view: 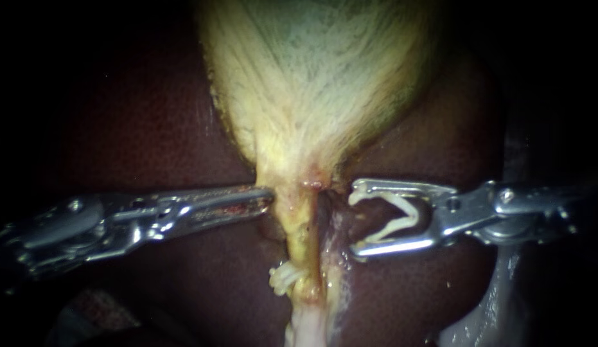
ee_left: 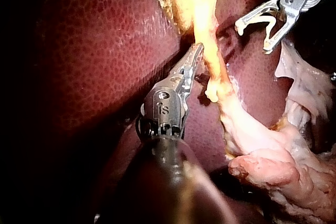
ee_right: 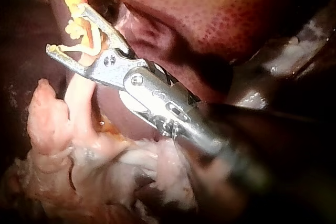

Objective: Clipping third clip left tube

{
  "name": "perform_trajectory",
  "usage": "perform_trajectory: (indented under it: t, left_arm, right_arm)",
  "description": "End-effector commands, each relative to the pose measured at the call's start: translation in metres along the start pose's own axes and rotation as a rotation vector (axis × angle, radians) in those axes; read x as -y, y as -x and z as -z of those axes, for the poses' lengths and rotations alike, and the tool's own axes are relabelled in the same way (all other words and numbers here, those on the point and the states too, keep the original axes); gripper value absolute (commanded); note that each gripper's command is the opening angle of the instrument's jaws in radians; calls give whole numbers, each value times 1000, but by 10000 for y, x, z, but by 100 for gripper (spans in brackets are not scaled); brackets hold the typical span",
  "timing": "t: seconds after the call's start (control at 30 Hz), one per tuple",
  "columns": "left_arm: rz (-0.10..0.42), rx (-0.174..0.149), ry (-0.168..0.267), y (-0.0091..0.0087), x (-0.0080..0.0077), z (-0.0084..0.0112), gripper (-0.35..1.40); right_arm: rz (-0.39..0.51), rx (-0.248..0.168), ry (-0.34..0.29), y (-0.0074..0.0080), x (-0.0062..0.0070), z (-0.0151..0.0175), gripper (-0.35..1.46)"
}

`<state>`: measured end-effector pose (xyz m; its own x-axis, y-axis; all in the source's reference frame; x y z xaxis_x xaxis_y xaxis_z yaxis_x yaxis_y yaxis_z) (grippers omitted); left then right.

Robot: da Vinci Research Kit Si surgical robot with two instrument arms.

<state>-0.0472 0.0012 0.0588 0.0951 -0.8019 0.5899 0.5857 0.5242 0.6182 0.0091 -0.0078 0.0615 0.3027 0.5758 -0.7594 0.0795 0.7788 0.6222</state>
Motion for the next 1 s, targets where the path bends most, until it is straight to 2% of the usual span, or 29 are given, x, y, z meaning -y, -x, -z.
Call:
perform_trajectory:
  t: [0.03, 0.3, 0.73, 1.0]
  left_arm:
    - [5, 2, 2, 0, 0, 3, -35]
    - [7, 3, 6, 3, 14, 16, -35]
    - [7, 3, 7, 6, 27, 25, -35]
    - [9, 4, 11, 9, 34, 18, -35]
  right_arm:
    - [-3, 3, -5, 3, 0, -5, 60]
    - [-37, 11, -30, 34, -8, -51, 58]
    - [-36, 14, -28, 65, -37, -54, 58]
    - [-59, 17, -22, 80, -36, -77, 56]
